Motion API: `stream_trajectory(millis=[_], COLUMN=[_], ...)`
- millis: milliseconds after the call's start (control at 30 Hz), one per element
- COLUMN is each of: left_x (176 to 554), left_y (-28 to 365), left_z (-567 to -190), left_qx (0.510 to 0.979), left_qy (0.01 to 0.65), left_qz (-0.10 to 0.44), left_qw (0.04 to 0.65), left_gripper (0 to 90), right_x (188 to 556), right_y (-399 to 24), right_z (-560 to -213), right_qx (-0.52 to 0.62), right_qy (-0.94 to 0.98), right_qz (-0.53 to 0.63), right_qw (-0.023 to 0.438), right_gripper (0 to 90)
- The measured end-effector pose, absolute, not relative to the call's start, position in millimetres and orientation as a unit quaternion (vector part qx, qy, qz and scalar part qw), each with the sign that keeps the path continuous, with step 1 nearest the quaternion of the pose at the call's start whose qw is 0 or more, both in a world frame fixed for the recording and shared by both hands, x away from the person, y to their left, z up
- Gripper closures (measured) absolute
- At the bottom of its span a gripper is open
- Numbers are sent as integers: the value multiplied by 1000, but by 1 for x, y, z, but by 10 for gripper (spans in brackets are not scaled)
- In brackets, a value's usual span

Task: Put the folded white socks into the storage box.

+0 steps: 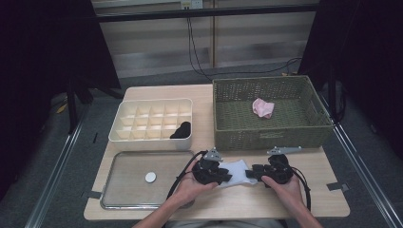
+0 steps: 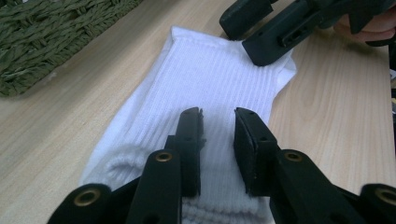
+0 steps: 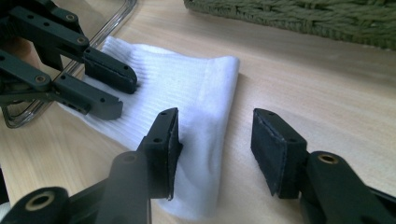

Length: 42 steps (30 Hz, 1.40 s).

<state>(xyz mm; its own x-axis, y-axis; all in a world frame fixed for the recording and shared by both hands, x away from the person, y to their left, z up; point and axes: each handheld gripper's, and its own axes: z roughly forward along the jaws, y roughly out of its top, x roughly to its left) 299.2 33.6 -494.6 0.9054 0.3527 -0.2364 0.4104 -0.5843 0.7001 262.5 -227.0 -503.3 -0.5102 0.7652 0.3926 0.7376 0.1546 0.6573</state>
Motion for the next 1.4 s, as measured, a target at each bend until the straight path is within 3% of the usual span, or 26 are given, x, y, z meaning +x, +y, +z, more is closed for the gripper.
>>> stream_trajectory(millis=[267, 600, 1400], left_x=[298, 298, 293], left_y=[34, 34, 26], left_z=[-496, -496, -497], left_qx=[886, 888, 884], left_qy=[215, 214, 221], left_qz=[-33, -29, -33], left_qw=[409, 406, 411], left_gripper=[723, 728, 734], right_x=[259, 261, 256], right_y=[-224, -224, -221], right_z=[-505, -506, -485], right_qx=[489, 497, 470], right_qy=[760, 738, 710], right_qz=[428, 457, 524], right_qw=[5, -12, -5], right_gripper=[556, 792, 836])
